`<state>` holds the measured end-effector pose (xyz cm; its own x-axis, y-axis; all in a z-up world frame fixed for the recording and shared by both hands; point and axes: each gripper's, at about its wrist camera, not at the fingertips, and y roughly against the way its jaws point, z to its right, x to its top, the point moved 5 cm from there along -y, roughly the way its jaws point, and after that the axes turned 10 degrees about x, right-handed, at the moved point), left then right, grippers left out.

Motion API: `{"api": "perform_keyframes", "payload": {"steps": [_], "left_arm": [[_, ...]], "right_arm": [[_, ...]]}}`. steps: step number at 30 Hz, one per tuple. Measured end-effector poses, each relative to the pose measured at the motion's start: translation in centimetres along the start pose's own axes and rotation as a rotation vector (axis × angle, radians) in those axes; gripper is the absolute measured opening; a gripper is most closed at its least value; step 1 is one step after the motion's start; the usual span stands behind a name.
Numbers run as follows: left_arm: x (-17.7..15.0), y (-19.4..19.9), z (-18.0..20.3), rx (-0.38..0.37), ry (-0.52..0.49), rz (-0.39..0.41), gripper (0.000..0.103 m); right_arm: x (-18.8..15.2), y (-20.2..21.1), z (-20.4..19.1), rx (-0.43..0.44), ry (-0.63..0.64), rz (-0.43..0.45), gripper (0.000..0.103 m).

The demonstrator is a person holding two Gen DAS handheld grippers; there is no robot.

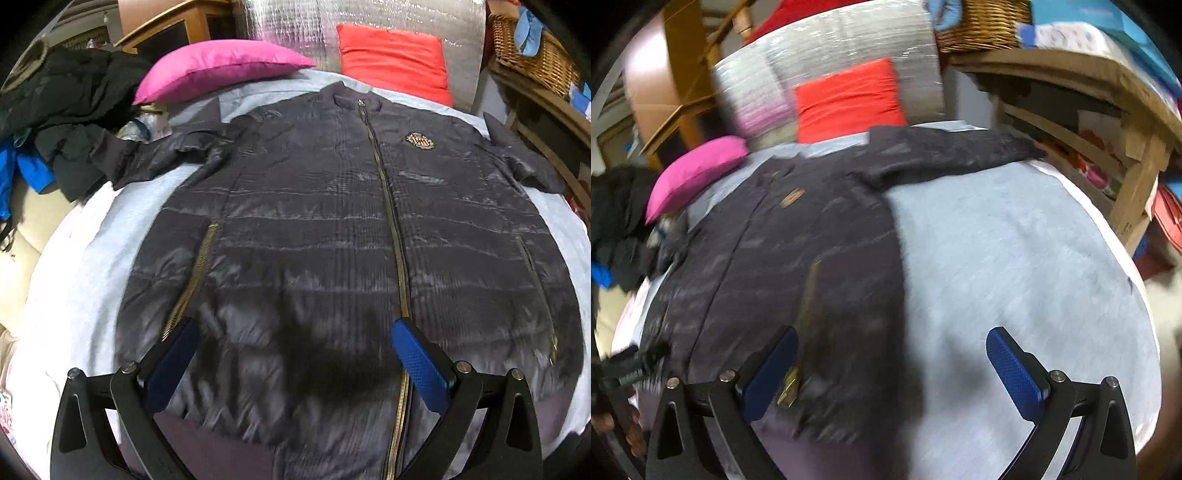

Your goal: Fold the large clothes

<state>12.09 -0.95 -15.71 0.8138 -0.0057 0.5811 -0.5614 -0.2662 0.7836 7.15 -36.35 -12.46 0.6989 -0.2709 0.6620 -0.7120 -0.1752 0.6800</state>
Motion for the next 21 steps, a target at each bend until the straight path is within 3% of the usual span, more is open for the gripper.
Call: {"api": "perform_keyframes", "payload": {"steps": [7, 9, 11, 14, 17, 21], "left_arm": [[1.3, -4.0, 1.3, 0.014, -0.002, -0.032, 0.103], [0.6, -5.4, 1.3, -0.012, 0.007, -0.056, 0.103], [0.3, -5.6, 0.9, -0.046, 0.044, -0.015, 0.103], [-0.3, -5.4, 0.7, -0.064, 0.046, 0.043, 0.103], [-0.5, -5.4, 0.6, -0.075, 0.055, 0.047, 0.103], [-0.8, -5.1, 0.8, -0.069, 0.059, 0.075, 0.103]], "right_arm": [[8.3, -3.5, 9.1, 0.214, -0.328, 0.085, 0.103], [11.1, -5.1, 12.4, 0.295, -0.459, 0.135, 0.103], [13.2, -6.8, 15.2, 0.344, -0.56, 0.169, 0.103], [15.7, -9.7, 18.8, 0.348, -0.674, 0.199, 0.102], [17.6, -12.7, 22.2, 0.331, -0.785, 0.22, 0.096], [19.6, -15.3, 24.0, 0.307, -0.834, 0.234, 0.089]]}}
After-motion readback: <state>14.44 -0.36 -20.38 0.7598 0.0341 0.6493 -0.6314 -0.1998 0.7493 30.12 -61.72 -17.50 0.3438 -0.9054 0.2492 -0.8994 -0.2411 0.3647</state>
